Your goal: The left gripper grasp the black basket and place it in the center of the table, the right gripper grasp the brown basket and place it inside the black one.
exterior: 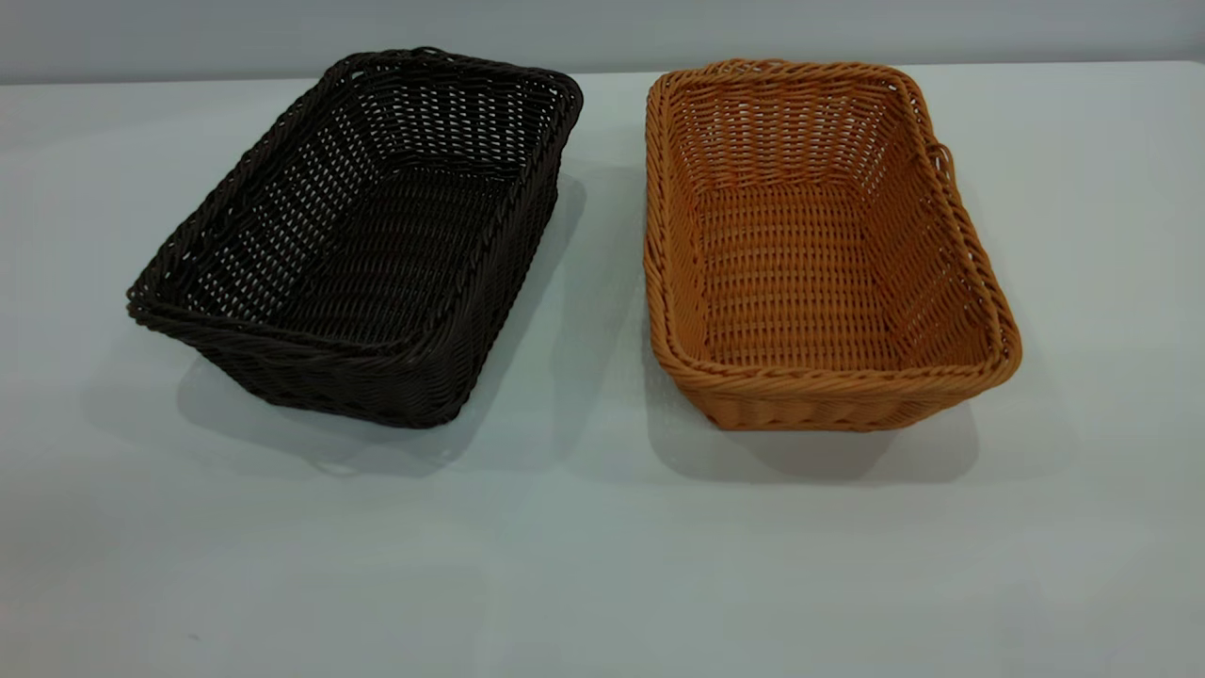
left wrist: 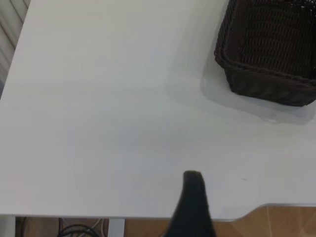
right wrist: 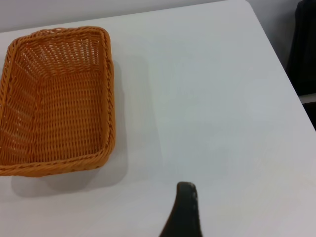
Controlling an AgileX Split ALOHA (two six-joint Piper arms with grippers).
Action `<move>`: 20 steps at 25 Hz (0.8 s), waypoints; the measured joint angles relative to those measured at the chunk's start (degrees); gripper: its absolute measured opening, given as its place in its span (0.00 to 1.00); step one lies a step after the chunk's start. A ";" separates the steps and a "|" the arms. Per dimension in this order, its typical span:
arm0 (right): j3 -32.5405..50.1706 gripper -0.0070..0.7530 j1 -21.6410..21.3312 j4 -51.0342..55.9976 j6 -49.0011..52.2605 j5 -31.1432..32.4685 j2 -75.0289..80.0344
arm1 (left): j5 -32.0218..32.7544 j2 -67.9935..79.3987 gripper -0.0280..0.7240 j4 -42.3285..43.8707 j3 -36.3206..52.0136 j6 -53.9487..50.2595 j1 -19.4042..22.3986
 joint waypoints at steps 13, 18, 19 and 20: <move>-2.87 0.78 0.00 0.39 2.91 -2.85 0.15 | -15.88 27.73 0.78 0.00 -10.64 -2.19 0.00; -2.91 0.78 0.00 0.46 3.23 -3.10 2.98 | -28.38 45.85 0.78 0.00 -13.84 -2.14 0.00; -2.91 0.78 0.00 0.63 3.29 -3.09 3.51 | -29.38 49.25 0.78 -0.66 -14.37 -2.14 0.00; -2.91 0.78 0.00 0.97 3.35 -3.09 3.78 | -30.38 52.00 0.78 -0.97 -14.68 -2.09 0.00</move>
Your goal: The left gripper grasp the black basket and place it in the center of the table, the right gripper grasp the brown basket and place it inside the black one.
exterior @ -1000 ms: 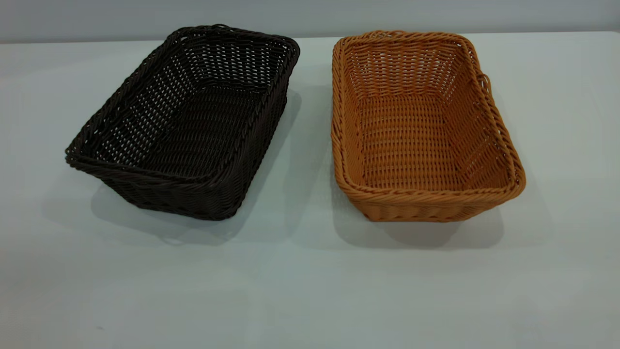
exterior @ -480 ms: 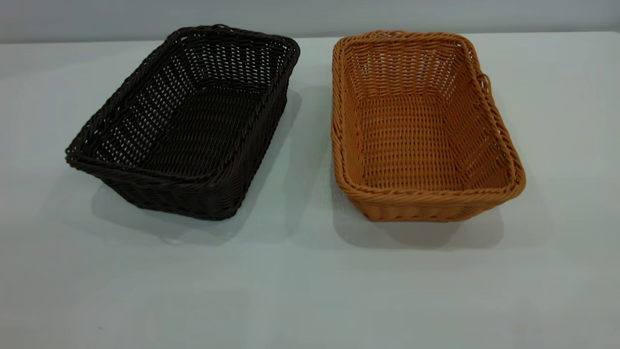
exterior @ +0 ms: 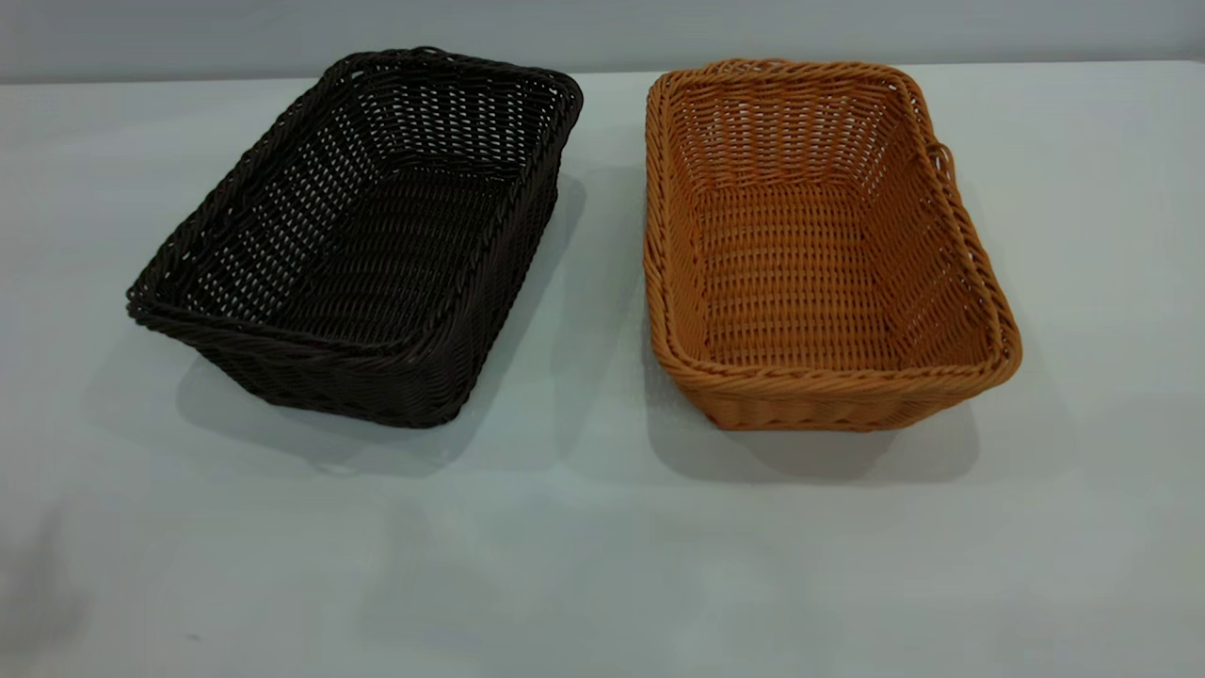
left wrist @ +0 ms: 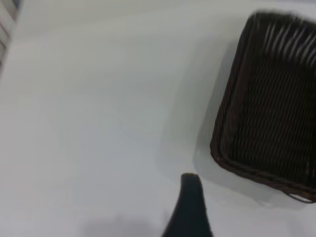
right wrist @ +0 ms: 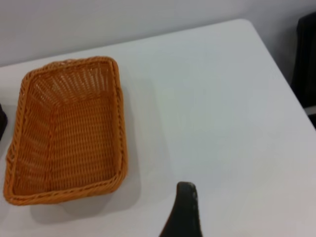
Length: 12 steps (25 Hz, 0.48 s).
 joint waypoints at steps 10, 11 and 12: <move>0.00 0.78 0.00 1.17 0.10 0.10 1.05 | -13.82 30.86 0.78 -1.27 -9.13 4.78 -2.86; 0.00 0.78 0.00 1.17 0.26 0.05 1.31 | -14.66 33.60 0.78 -1.32 -10.51 5.19 -3.34; 0.00 0.78 0.00 1.17 0.56 0.05 1.75 | -15.19 36.88 0.78 -1.39 -12.29 5.83 -3.71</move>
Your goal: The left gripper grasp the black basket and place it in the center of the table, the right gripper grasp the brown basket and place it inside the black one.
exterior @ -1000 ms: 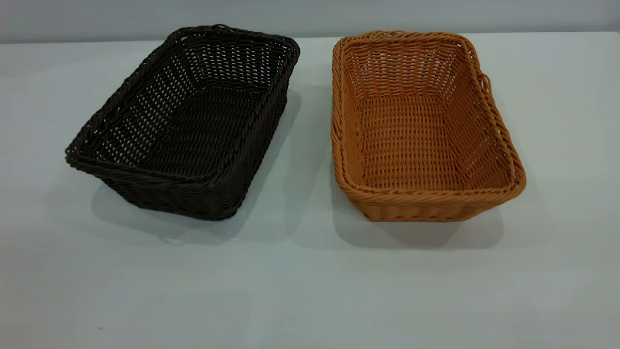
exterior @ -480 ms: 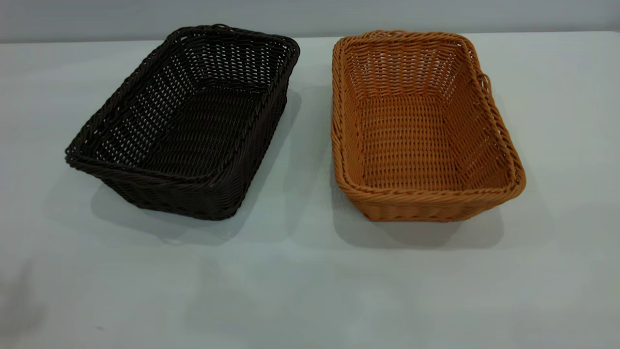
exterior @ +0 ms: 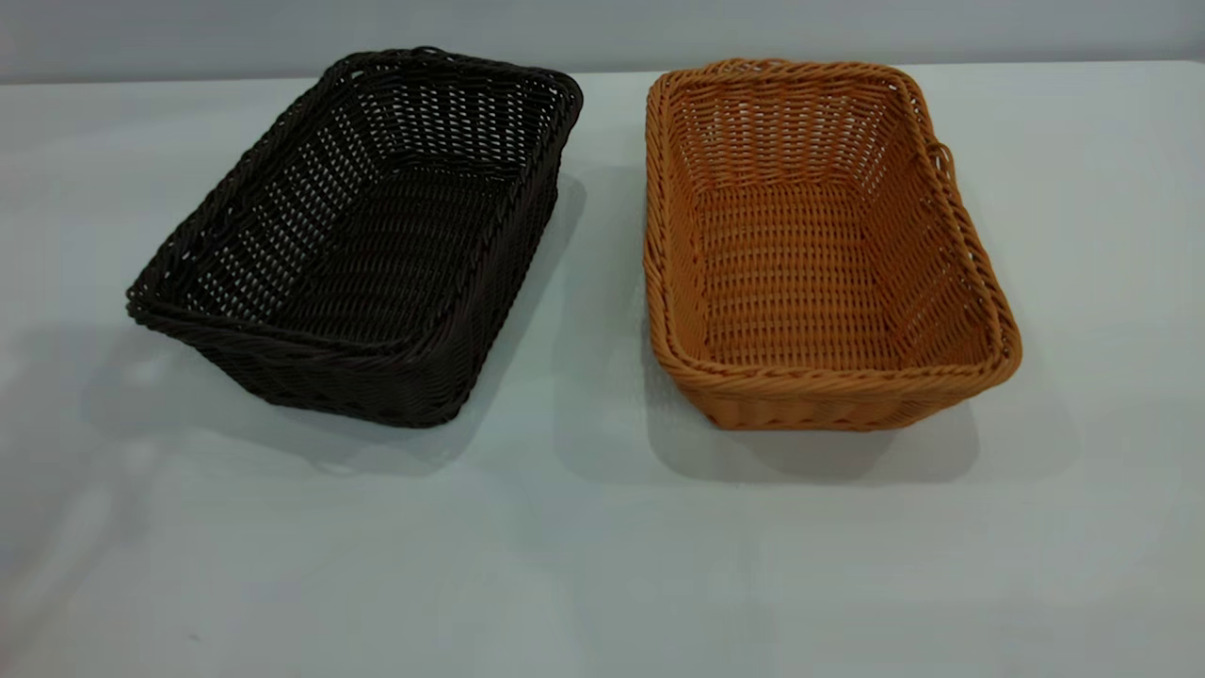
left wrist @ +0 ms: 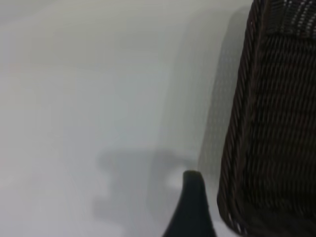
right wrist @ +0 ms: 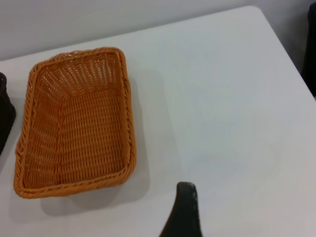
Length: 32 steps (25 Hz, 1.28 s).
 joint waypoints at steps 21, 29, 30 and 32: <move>0.00 0.78 0.00 15.10 -0.95 -14.50 33.43 | -1.48 41.21 0.78 -0.07 -27.72 6.50 -5.94; 0.00 0.78 0.00 27.23 -8.11 -17.57 48.44 | -1.71 45.91 0.63 -0.18 -29.54 6.50 -6.16; 0.00 0.78 0.00 29.56 -9.80 -17.83 50.50 | -1.89 46.09 0.57 -0.18 -29.54 6.50 -6.16; 0.00 0.78 0.00 34.27 -13.22 -18.25 54.32 | -2.24 46.39 0.44 -0.18 -29.54 6.50 -6.16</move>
